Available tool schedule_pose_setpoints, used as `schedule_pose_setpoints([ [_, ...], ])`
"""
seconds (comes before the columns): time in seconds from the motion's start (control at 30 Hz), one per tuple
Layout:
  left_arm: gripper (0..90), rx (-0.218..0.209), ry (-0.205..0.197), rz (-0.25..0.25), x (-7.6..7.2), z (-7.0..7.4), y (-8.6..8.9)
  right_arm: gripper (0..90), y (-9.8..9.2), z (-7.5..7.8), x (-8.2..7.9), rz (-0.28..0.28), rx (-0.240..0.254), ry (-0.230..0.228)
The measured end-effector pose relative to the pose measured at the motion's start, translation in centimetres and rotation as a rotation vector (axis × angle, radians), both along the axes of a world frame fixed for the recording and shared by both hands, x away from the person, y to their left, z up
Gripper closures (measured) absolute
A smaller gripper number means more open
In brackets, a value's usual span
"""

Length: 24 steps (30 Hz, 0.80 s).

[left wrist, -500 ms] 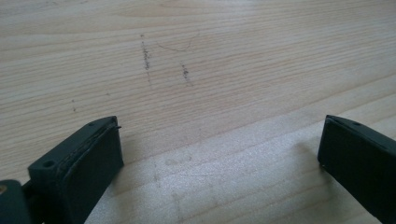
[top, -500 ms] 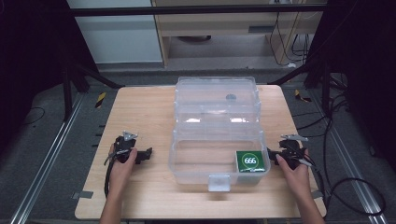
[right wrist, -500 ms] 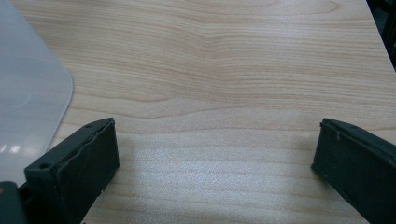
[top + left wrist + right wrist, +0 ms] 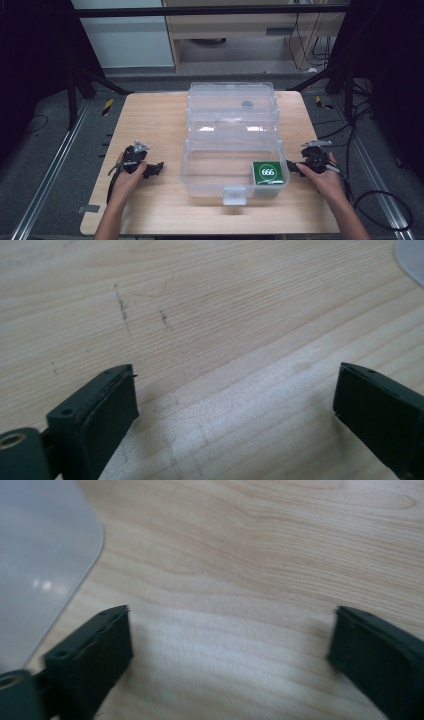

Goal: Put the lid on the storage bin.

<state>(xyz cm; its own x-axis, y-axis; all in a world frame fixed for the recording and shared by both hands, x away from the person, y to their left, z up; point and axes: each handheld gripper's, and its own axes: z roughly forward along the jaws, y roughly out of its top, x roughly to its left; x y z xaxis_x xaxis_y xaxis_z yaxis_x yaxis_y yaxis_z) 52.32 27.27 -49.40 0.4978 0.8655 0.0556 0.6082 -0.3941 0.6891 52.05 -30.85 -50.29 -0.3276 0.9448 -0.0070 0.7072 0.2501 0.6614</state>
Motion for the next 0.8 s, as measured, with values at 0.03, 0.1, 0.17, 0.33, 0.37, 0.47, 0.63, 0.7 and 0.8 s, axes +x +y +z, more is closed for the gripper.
schedule_pose_setpoints([
  [0.03,3.1,0.003,-0.001,-0.020,-0.3,0.4,0.0,6.5,-0.2,0.6,-0.2,0.037,-0.034,0.000],
  [0.1,3.2,0.020,0.004,-0.048,-0.7,1.2,-0.1,7.4,-0.3,1.7,-0.6,0.069,-0.097,-0.003],
  [0.17,3.5,0.045,0.016,-0.079,-1.1,2.0,-0.4,9.2,-0.4,3.2,-0.9,0.116,-0.142,-0.010],
  [0.33,3.8,0.076,0.002,-0.164,-2.5,4.7,-1.6,13.2,-0.4,7.2,-1.3,0.182,-0.212,-0.030],
  [0.37,3.7,0.076,0.000,-0.180,-2.8,5.3,-1.9,13.6,-0.3,8.0,-1.3,0.192,-0.228,-0.034],
  [0.47,3.3,0.077,-0.009,-0.233,-3.3,7.2,-2.6,15.4,0.0,10.3,-1.3,0.223,-0.260,-0.048],
  [0.63,3.5,0.070,-0.047,-0.308,-3.8,9.7,-3.8,21.9,0.9,13.7,-1.1,0.272,-0.322,-0.064],
  [0.7,3.7,0.088,-0.026,-0.307,-4.3,10.6,-4.3,24.1,1.3,15.0,-1.0,0.298,-0.343,-0.070],
  [0.8,3.8,0.103,-0.044,-0.351,-4.7,11.7,-5.3,27.0,1.9,16.8,-0.8,0.334,-0.359,-0.083],
])
